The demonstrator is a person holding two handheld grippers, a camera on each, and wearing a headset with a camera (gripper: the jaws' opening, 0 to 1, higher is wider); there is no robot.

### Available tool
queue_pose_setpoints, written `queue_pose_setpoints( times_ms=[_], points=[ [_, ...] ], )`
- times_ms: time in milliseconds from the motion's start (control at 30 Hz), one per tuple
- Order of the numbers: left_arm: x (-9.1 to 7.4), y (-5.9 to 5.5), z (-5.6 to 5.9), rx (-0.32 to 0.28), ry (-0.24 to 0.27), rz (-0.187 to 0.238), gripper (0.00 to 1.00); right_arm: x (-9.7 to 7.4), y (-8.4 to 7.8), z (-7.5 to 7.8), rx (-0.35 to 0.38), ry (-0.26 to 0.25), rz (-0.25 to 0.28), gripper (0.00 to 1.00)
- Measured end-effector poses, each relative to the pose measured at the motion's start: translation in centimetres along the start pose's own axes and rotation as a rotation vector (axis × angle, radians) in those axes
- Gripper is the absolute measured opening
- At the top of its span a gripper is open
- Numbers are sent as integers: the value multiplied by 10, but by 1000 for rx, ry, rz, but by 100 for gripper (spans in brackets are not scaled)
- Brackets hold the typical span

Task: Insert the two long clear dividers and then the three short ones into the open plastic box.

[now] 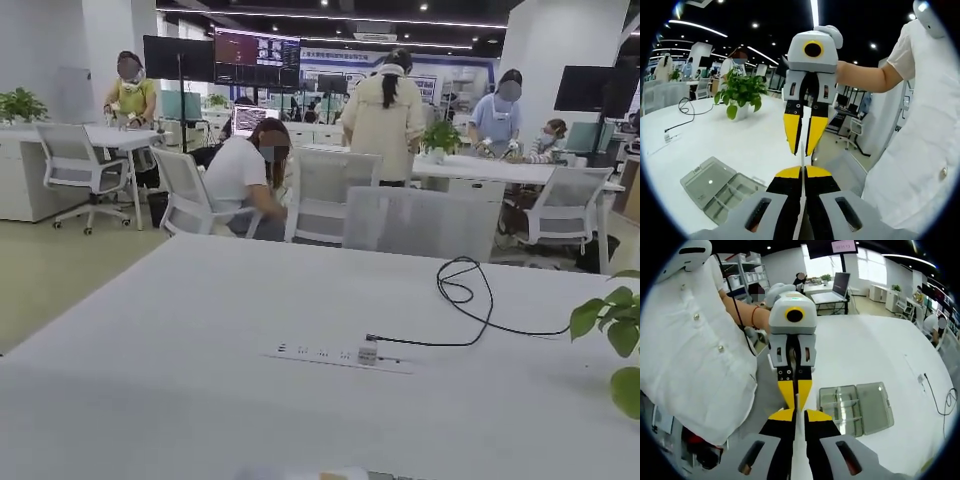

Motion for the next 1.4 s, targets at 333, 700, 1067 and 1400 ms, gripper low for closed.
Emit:
queue_pose_setpoints(
  times_ms=[333,700,1067,1400],
  points=[
    [0,2,0,16,2,8,0,2,-2,-1,-13,20,-5,4],
    [-1,1,3,62,-11,18,0,2,-1,-5,-9,46,-2,3],
    [-2,2,2,76,-11,29,0,4,-2,-5,-2,54,-3,3],
    [-1,0,3,80,-11,22,2,4,-4,-2,0,48,-2,3]
  ],
)
Point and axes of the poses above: the centre of the closed fingertips' face, and the gripper's own axes: x roughly forward along the fingers, z roughly to its right, y roughly out of its top, the point moved 1 cm from there along -x, roughly backward along the fingers
